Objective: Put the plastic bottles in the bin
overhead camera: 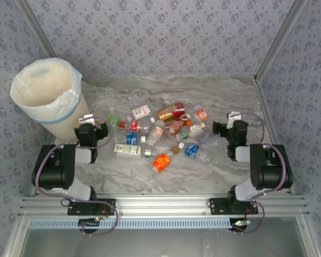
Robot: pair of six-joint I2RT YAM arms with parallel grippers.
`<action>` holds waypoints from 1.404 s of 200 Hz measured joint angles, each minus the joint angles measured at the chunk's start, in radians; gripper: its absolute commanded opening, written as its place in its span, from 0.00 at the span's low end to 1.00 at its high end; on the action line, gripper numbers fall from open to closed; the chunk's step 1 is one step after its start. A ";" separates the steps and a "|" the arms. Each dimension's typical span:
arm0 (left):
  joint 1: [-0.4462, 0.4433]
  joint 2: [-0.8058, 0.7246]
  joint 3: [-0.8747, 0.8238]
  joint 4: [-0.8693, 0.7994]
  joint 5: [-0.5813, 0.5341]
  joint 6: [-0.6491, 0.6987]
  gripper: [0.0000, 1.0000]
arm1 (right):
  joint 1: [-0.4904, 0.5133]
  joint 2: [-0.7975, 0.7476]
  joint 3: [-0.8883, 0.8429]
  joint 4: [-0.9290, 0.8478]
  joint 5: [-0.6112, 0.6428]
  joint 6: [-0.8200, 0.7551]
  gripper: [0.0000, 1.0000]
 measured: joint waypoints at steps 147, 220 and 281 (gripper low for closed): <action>0.000 0.000 0.000 0.000 0.000 0.000 1.00 | -0.006 0.000 0.000 0.000 -0.016 0.000 1.00; 0.000 -0.064 0.051 -0.146 0.002 0.000 0.99 | -0.005 -0.074 0.008 -0.102 -0.015 0.000 1.00; -0.051 -0.251 0.121 -0.335 -0.031 0.006 1.00 | -0.003 -0.339 0.132 -0.433 0.007 0.114 1.00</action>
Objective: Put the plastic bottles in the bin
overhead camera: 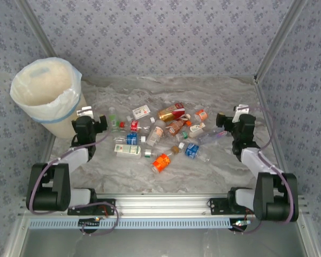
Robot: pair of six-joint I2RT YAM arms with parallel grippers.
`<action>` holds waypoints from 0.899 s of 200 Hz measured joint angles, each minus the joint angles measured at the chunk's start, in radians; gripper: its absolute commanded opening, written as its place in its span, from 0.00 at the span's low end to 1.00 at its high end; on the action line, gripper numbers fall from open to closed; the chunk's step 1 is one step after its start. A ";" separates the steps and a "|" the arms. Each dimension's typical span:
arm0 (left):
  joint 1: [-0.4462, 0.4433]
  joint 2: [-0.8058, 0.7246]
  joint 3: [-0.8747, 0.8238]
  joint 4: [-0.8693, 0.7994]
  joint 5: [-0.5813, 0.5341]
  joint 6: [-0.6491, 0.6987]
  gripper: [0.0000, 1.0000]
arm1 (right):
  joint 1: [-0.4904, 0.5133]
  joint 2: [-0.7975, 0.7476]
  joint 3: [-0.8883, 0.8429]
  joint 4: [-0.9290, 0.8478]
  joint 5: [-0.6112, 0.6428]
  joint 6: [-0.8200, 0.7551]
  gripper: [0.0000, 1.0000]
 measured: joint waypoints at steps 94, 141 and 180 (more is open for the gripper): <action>-0.068 -0.237 0.110 -0.429 0.015 -0.318 0.99 | 0.187 -0.143 0.189 -0.735 -0.073 0.291 0.99; -0.068 -0.284 0.117 -0.587 0.101 -0.471 0.99 | 0.332 -0.193 0.211 -0.922 -0.121 0.180 0.99; -0.068 -0.306 0.117 -0.605 0.141 -0.520 0.99 | 0.429 -0.149 0.211 -0.996 -0.154 0.137 0.98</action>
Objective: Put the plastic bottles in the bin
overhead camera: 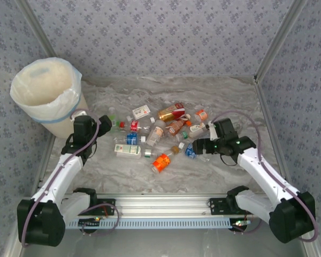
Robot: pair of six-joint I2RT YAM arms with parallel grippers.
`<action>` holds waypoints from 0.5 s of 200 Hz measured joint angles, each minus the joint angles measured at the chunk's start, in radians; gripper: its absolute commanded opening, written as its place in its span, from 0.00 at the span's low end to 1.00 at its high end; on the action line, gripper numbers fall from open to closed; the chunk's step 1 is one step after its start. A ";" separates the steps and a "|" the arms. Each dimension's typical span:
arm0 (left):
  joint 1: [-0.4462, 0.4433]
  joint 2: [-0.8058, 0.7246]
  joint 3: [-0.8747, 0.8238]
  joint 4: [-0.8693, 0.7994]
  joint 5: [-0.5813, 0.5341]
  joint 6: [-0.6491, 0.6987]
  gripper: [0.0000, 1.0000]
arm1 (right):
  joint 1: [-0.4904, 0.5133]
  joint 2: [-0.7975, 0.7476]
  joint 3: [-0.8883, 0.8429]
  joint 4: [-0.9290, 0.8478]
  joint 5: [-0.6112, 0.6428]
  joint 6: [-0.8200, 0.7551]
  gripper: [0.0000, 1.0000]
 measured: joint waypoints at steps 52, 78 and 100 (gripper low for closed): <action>0.000 -0.002 0.000 0.002 0.015 -0.034 0.99 | 0.060 0.098 -0.007 -0.005 0.057 -0.012 1.00; 0.000 -0.002 0.000 0.004 0.018 -0.048 0.99 | 0.068 0.187 -0.006 0.007 0.102 -0.023 1.00; 0.000 -0.002 0.000 0.003 0.018 -0.068 0.99 | 0.100 0.257 0.003 0.008 0.110 -0.036 1.00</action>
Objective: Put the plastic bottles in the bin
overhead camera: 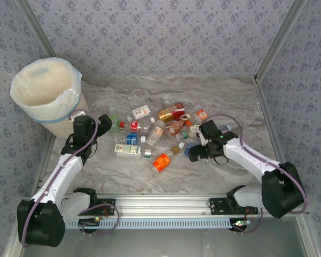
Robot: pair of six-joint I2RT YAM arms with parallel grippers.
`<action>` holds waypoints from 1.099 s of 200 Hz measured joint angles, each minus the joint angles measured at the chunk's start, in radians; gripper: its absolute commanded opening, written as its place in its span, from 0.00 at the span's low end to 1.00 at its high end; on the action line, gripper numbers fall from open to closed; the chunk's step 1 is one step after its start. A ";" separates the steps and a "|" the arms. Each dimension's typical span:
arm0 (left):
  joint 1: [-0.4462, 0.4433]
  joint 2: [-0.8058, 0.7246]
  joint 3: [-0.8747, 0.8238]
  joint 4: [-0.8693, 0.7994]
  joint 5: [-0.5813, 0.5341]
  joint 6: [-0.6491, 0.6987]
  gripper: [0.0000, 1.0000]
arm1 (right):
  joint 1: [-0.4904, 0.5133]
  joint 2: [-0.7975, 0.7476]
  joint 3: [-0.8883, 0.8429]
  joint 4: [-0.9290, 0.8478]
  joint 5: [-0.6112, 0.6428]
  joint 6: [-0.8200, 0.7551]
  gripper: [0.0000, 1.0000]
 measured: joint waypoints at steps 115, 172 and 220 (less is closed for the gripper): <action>0.000 0.000 0.000 -0.042 0.003 -0.018 0.99 | 0.149 0.043 -0.051 0.000 0.044 0.199 0.83; 0.000 0.000 0.000 -0.042 0.003 -0.018 0.99 | 0.185 0.056 -0.070 0.037 0.113 0.266 0.71; 0.000 0.000 0.000 -0.045 0.030 -0.013 0.99 | 0.211 0.007 -0.100 0.045 0.130 0.282 0.60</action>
